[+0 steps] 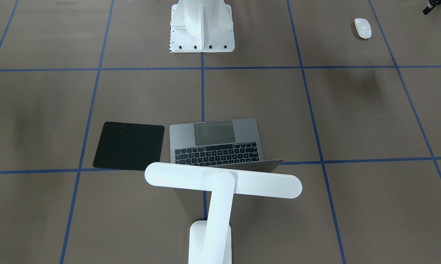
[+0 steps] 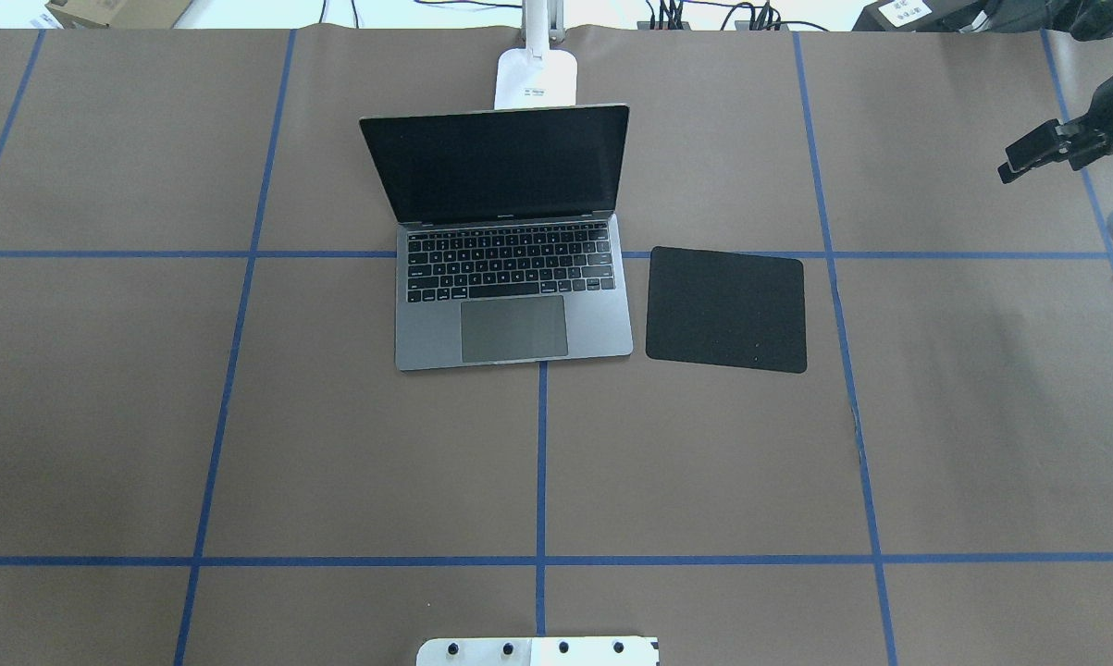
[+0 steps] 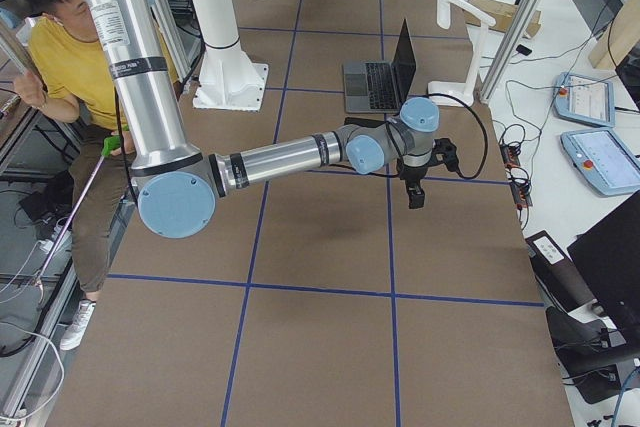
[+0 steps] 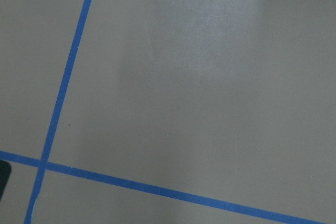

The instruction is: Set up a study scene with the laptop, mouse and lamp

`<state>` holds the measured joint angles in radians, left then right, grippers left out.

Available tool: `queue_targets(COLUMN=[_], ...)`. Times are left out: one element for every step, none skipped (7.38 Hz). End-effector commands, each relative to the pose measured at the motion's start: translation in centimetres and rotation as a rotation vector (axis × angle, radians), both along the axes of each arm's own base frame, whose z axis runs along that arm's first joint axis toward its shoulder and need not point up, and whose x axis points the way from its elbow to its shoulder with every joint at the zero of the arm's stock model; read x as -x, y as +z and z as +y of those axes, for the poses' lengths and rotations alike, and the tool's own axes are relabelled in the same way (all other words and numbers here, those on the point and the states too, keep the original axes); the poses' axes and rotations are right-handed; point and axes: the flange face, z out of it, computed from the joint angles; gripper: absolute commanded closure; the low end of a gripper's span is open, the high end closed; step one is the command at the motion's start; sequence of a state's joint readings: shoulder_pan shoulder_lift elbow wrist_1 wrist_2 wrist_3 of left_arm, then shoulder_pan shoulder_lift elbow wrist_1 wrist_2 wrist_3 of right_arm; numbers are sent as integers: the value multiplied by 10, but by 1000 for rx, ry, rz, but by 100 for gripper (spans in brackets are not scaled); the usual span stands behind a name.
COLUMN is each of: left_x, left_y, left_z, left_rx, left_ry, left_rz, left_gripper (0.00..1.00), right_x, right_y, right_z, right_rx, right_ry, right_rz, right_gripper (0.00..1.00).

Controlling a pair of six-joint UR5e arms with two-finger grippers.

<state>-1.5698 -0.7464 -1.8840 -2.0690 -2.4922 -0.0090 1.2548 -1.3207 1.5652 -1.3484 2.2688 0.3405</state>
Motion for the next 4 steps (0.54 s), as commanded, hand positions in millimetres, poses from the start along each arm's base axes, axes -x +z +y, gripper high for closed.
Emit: queue_targets(left_x=[-58, -73, -74, -74], left_y=[-26, -30, -33, -33], left_z=[-77, -82, -79, -76], left_rx=[54, 50, 48, 64], left_ry=[60, 74, 80, 72], left_rz=[-76, -105, -103, -104], left_gripper=[0, 0, 0, 0], right_x=[0, 0, 0, 0], right_y=[1, 0, 0, 0], right_z=[0, 0, 0, 0], right_rx=[2, 1, 1, 1], right_ry=[0, 0, 2, 2], right_rz=[1, 0, 1, 1], right_gripper=[0, 0, 0, 0])
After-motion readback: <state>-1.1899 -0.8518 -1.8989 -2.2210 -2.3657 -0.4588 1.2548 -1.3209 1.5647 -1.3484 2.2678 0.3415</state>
